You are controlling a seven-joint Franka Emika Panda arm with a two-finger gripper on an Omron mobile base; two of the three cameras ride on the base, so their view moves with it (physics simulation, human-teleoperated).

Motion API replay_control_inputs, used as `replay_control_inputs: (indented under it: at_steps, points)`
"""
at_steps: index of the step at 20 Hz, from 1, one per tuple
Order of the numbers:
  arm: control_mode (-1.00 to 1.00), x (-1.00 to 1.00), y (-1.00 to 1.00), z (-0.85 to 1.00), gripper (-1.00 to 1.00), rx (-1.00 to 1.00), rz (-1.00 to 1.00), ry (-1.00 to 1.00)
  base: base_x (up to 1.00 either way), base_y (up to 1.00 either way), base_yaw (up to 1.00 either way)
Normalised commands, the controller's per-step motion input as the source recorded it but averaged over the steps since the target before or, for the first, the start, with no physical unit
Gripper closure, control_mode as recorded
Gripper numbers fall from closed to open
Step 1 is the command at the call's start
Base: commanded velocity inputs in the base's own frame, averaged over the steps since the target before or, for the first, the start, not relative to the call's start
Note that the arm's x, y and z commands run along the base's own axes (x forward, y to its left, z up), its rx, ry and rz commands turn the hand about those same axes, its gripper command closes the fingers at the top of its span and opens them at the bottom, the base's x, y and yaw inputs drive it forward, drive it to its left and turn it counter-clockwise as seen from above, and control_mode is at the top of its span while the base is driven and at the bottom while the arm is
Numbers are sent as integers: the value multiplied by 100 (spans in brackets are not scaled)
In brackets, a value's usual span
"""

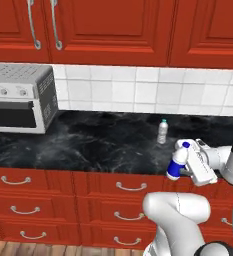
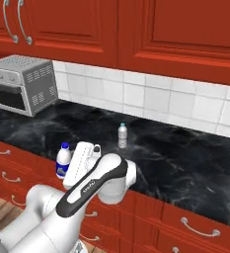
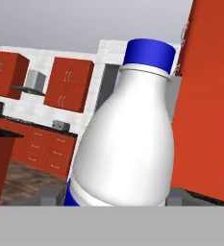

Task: Take the bottled waters from the counter and place them in the freezer to freeze. Close the freezer door after placing the bottles.

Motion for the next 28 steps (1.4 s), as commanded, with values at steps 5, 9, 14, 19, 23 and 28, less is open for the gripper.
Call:
replay_control_inputs:
  at_steps: [5,9,14,19,23,28]
  points:
    - [100,0,0,0,100,0,0,0,-24,97,72]
    - [100,0,0,0,100,0,0,0,-47,63,56]
    - [100,0,0,0,100,0,0,0,-25,96,16]
    - [100,0,0,0,100,0,0,0,0,100,-7]
    - [100,0,0,0,100,0,0,0,0,100,-18]
    - [100,0,0,0,100,0,0,0,0,100,-26]
